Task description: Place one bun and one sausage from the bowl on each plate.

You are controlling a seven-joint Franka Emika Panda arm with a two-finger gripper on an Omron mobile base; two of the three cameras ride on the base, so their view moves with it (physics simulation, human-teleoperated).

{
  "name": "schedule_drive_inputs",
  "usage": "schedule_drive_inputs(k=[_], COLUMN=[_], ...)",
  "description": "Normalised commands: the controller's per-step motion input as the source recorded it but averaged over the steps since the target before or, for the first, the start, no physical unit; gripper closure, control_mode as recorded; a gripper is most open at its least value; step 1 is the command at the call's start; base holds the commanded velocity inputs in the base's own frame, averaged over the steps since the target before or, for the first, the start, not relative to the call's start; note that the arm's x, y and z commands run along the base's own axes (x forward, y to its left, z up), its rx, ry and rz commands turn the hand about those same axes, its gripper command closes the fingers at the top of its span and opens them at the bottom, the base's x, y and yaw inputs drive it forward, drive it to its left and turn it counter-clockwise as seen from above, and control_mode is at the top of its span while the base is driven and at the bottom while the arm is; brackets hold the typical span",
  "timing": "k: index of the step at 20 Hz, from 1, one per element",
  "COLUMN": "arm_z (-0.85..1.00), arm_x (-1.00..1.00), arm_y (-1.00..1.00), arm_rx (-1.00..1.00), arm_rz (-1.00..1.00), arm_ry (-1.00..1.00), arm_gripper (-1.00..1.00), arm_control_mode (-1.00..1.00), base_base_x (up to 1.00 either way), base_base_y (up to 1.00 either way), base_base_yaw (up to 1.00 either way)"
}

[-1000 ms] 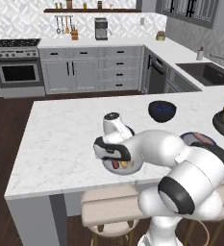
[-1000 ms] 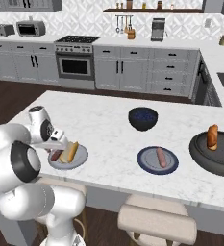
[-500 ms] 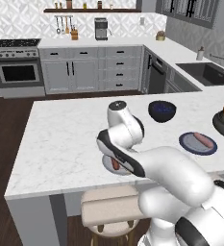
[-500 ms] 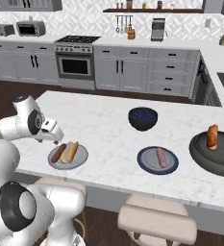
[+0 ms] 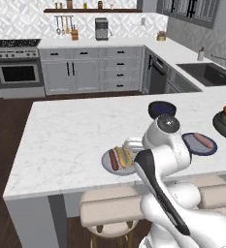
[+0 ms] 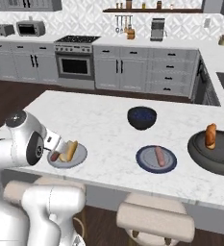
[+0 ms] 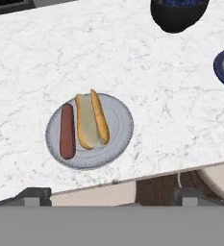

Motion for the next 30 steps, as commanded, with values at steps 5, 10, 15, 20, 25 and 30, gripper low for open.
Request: schedule_drive_inputs(k=[5,10,15,20,25,30], arm_z=[0.00,0.00,0.00,0.00,0.00,0.00], arm_x=[0.00,0.00,0.00,0.00,0.00,0.00], arm_y=[0.00,0.00,0.00,0.00,0.00,0.00], arm_rx=[0.00,0.00,0.00,0.00,0.00,0.00], arm_rz=[0.00,0.00,0.00,0.00,0.00,0.00], arm_ry=[0.00,0.00,0.00,0.00,0.00,0.00], arm_gripper=[-1.00,-1.00,-1.00,-1.00,-1.00,-1.00], arm_control_mode=[1.00,1.00,1.00,1.00,1.00,1.00], base_base_x=[-0.60,0.22,0.67,0.25,0.00,0.71], base_base_y=[-1.00,-1.00,-0.98,-0.90,-0.80,-0.27], base_base_yaw=[-0.04,-0.04,0.01,0.00,-0.11,-0.04])
